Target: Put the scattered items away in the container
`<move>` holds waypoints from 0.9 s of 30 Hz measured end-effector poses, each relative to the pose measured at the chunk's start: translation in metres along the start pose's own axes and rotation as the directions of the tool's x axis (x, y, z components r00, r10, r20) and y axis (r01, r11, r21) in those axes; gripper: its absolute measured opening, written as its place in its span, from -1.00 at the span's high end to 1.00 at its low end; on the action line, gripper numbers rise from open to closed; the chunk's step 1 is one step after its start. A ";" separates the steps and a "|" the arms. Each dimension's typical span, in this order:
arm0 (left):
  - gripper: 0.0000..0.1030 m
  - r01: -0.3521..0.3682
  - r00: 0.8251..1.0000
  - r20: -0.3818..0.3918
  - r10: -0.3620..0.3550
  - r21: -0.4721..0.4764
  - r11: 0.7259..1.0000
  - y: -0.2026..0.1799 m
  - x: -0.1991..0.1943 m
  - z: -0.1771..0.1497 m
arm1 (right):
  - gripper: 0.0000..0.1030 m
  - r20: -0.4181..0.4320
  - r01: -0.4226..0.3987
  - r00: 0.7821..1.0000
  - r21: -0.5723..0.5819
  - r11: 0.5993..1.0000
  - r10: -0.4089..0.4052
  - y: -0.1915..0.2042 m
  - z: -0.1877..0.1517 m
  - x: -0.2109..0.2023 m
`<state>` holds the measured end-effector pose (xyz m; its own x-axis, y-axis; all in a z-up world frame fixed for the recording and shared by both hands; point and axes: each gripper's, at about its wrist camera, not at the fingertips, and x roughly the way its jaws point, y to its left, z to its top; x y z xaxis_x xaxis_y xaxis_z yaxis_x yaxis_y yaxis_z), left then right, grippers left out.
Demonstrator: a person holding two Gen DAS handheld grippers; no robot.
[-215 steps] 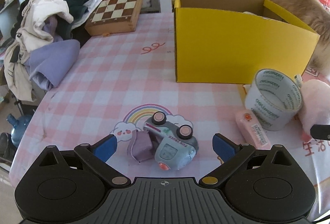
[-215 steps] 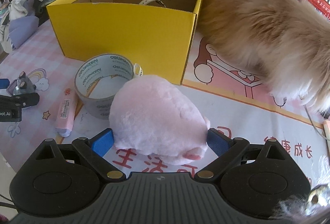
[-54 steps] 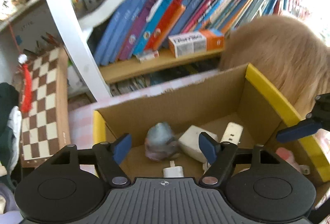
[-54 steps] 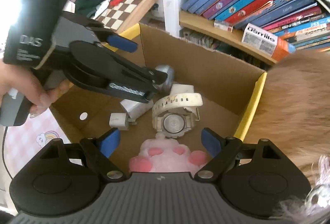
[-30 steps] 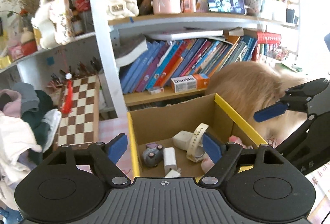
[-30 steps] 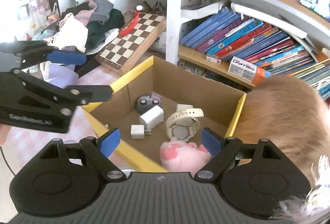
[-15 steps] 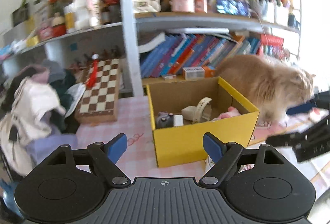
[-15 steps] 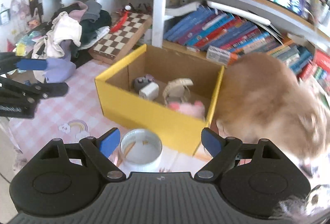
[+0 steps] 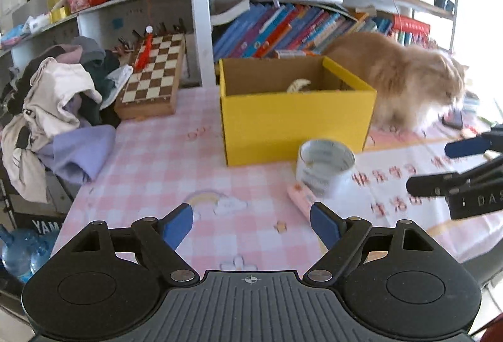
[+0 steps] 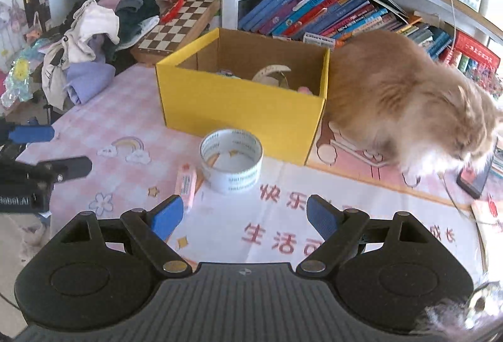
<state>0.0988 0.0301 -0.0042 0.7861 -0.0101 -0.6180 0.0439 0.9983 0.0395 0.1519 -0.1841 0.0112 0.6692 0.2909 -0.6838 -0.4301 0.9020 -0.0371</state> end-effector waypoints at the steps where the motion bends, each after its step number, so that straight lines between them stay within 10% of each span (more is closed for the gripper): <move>1: -0.64 -0.003 1.000 0.002 0.003 0.007 1.000 -0.003 -0.002 -0.004 | -0.66 0.002 0.011 1.000 0.008 1.000 -0.011 0.001 -0.005 -0.001; 27: -0.67 0.032 0.997 -0.076 -0.023 0.127 0.991 -0.040 -0.006 -0.029 | -0.66 -0.036 0.069 0.997 0.111 0.991 -0.066 0.006 -0.045 -0.008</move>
<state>0.0744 -0.0079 -0.0253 0.7357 -0.0283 -0.6767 0.1475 0.9819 0.1192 0.1169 -0.1957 -0.0167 0.6739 0.2197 -0.7054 -0.3127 0.9498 -0.0030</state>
